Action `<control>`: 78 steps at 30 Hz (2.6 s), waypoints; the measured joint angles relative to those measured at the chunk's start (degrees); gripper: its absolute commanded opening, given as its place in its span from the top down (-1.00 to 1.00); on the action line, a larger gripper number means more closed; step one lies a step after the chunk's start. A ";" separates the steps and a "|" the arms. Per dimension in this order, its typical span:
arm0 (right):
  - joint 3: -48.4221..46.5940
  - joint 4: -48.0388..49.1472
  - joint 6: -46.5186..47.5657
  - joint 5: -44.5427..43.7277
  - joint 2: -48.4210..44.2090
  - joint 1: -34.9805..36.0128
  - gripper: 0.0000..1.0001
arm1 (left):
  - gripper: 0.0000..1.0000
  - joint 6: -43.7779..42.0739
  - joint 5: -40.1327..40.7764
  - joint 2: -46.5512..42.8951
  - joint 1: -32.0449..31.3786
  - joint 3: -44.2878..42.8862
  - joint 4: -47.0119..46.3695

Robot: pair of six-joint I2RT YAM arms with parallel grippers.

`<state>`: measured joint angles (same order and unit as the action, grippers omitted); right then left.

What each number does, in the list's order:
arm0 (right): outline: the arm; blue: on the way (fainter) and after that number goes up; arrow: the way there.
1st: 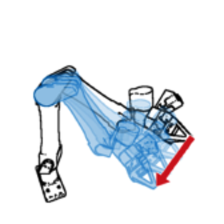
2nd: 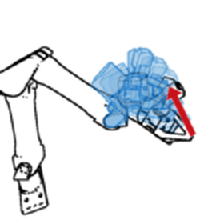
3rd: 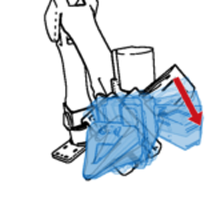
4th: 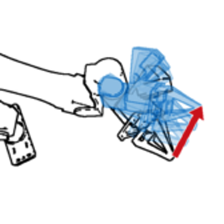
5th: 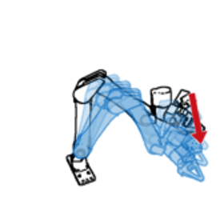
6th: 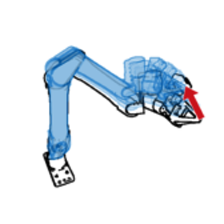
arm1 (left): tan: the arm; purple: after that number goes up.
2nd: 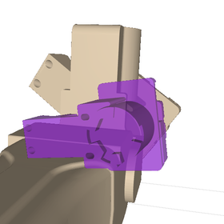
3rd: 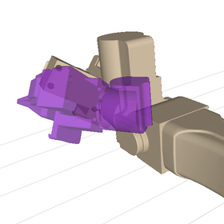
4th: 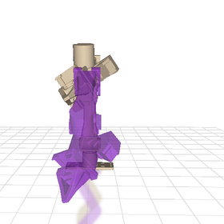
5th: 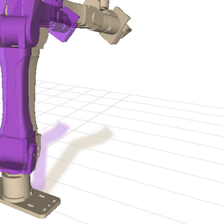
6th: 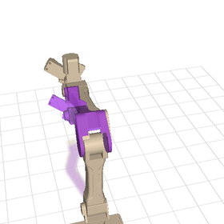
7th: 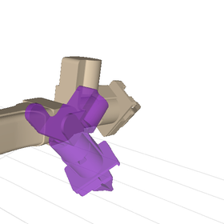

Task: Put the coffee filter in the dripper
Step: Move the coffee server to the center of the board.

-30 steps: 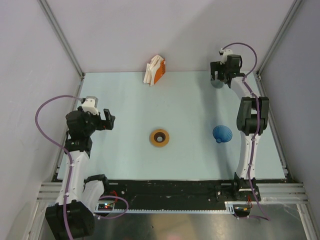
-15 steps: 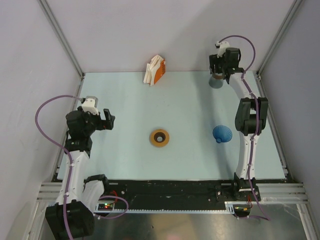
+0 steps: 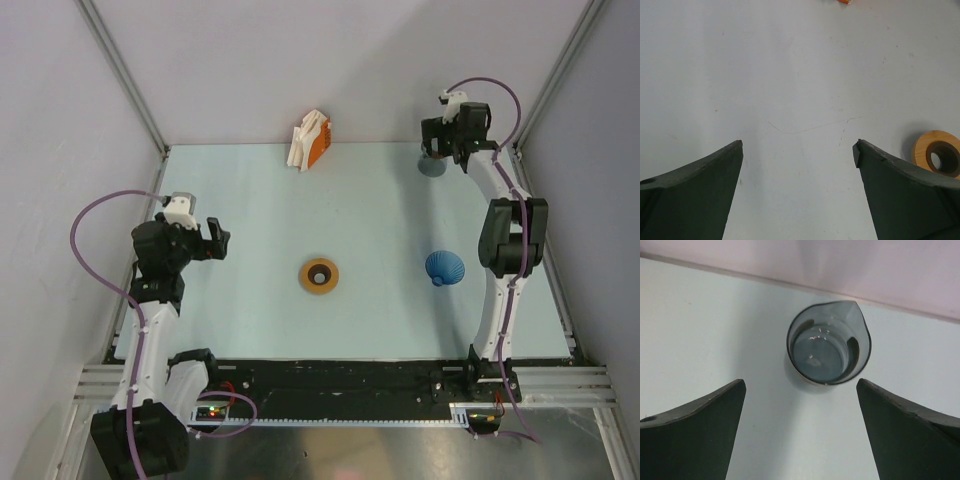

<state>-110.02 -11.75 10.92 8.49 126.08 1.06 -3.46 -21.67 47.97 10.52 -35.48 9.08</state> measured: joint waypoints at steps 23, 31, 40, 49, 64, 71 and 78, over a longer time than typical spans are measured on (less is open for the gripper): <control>-5.51 1.75 -0.79 0.42 9.44 -1.68 -0.99 | -0.97 0.00 -1.27 0.31 0.00 0.00 -0.04; -8.22 6.97 1.18 0.98 11.74 -1.11 -0.72 | -0.97 -0.02 -1.86 0.76 0.00 0.00 -0.33; -10.32 7.50 1.09 1.73 13.18 -0.15 -0.48 | -0.97 0.02 -2.40 0.76 0.00 -0.04 -0.35; -7.67 9.33 -0.63 4.81 11.93 -0.57 -0.24 | -0.97 0.07 -2.58 0.61 0.00 -0.70 -0.39; 19.80 9.11 1.73 14.38 -8.72 8.09 -0.07 | -0.97 0.79 -2.58 -0.66 0.00 -0.70 -0.31; 33.55 7.72 5.49 19.21 -21.44 15.19 -0.06 | -0.97 3.56 -2.73 -2.16 0.00 -0.70 -0.22; 43.71 6.99 8.00 21.68 -30.93 22.84 -0.07 | -0.97 6.47 -3.43 -3.91 0.00 -0.70 0.59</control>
<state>-66.30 -4.75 18.92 30.17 95.15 23.90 3.01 -25.10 44.05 10.52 -36.18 9.67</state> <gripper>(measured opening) 0.763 0.985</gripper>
